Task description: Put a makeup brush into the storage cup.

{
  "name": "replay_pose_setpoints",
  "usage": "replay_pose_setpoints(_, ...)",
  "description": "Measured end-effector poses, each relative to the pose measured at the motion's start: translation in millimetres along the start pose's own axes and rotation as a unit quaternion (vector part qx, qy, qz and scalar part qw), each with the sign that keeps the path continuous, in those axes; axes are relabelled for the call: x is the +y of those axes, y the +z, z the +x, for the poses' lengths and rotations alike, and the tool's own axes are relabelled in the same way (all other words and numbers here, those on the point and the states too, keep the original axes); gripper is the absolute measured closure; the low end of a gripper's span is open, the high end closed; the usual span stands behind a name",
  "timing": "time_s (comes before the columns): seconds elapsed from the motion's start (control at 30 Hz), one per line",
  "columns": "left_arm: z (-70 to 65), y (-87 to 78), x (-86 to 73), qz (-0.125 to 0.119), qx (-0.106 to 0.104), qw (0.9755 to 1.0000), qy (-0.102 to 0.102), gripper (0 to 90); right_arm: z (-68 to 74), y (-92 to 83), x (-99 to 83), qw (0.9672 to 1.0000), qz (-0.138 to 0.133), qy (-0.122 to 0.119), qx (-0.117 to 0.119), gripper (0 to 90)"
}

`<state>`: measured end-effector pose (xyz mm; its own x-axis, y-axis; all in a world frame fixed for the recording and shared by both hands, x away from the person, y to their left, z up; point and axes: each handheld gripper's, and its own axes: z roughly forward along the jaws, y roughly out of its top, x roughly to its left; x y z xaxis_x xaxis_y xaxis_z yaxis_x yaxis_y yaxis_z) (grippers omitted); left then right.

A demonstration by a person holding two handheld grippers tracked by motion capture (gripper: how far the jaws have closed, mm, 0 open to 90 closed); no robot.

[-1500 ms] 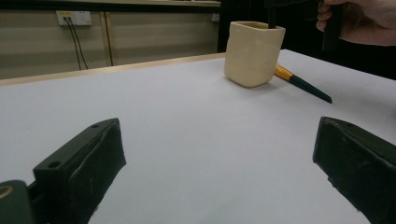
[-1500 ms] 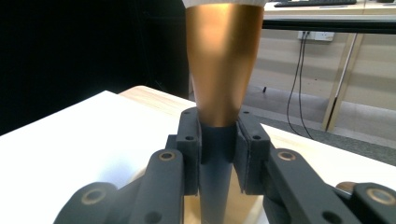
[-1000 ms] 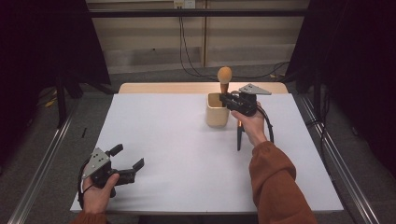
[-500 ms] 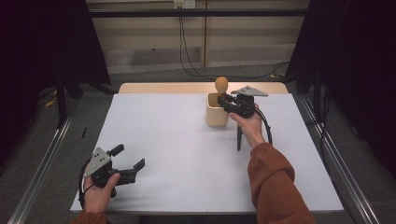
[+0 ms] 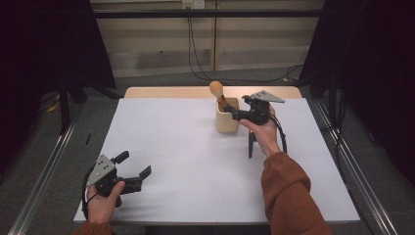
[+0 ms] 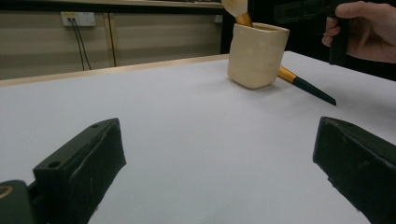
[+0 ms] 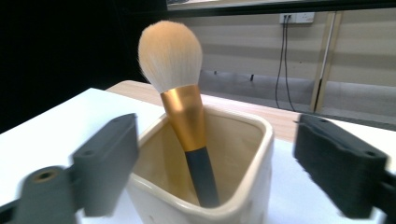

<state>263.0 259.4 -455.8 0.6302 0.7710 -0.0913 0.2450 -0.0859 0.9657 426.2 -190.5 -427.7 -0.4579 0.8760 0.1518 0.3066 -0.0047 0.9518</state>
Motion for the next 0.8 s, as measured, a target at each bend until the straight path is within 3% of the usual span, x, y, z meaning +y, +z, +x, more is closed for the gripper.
replay_pose_setpoints(0.2, -0.1, 0.7, 0.4, -0.003, 0.001, 1.0000, -0.003, 1.8, -2.8, -12.4, -0.6, 0.9999, -0.004, 0.011, 0.001, 0.9)
replay_pose_setpoints(0.53, 0.2, 1.2, 1.2, 0.002, -0.005, 1.0000, -0.006, 2.0, -1.0, -40.0, -7.7, 0.9997, -0.022, -0.002, 0.011, 0.0)
replay_pose_setpoints(0.73, 1.4, 1.0, 0.9, -0.001, 0.000, 1.0000, -0.002, 1.9, 0.5, -55.0, -8.7, 0.9997, -0.026, -0.003, 0.001, 0.5)
replay_pose_setpoints(0.8, 1.7, 0.9, 1.0, 0.000, 0.006, 1.0000, 0.001, 1.5, 2.0, -60.2, -10.4, 0.9997, -0.022, -0.004, 0.007, 0.0)
